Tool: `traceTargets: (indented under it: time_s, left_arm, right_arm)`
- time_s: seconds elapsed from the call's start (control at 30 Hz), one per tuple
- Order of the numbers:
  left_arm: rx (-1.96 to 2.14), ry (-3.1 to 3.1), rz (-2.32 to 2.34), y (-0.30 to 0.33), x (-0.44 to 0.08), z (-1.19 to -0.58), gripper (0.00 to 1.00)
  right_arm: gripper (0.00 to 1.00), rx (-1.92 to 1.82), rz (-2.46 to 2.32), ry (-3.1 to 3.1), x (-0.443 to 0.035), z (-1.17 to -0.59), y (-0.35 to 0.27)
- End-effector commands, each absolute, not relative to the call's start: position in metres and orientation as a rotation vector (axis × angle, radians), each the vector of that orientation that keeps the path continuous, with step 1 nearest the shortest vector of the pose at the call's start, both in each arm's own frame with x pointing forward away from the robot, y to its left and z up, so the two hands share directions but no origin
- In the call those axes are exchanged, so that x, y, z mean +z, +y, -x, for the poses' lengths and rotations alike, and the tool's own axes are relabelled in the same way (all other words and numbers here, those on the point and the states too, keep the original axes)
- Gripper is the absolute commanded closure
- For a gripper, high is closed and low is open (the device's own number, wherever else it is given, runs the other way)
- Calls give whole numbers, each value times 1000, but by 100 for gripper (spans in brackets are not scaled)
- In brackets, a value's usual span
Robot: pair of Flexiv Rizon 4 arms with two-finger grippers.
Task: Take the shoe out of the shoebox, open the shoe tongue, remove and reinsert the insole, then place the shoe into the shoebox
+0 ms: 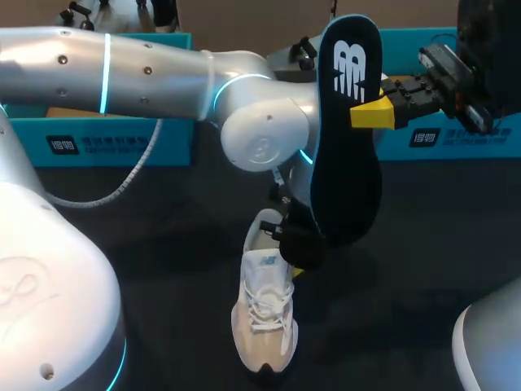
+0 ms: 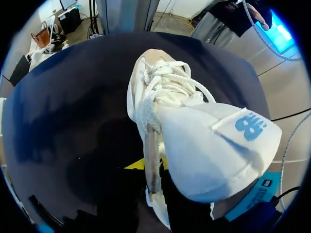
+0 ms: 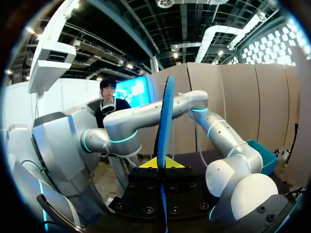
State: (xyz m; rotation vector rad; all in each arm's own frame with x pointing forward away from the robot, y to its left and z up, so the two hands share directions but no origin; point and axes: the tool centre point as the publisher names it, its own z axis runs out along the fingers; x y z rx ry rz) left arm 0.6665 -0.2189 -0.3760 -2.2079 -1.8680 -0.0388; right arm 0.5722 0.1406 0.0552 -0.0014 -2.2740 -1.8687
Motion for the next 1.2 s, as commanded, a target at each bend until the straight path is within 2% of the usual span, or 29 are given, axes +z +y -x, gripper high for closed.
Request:
traceTargets:
  time_s: [0.03,0.23,0.67,1.0,1.2]
  left_arm:
    - [26,-1924,2231,-208,-363,-672,0]
    - [161,-2111,2287,-197,-324,-686,0]
    - [1045,-2576,2336,-175,-208,-736,0]
    - [1578,-2647,2219,-183,-160,-755,0]
    - [1578,-2647,2219,-183,-160,-755,0]
  right_arm:
    - [100,-1862,0,-2275,56,-575,144]
    - [100,-1862,0,-2275,56,-575,144]
    - [100,-1862,0,-2275,56,-575,144]
    - [100,-1862,0,-2275,56,-575,144]
    - [100,-1862,0,-2275,56,-575,144]
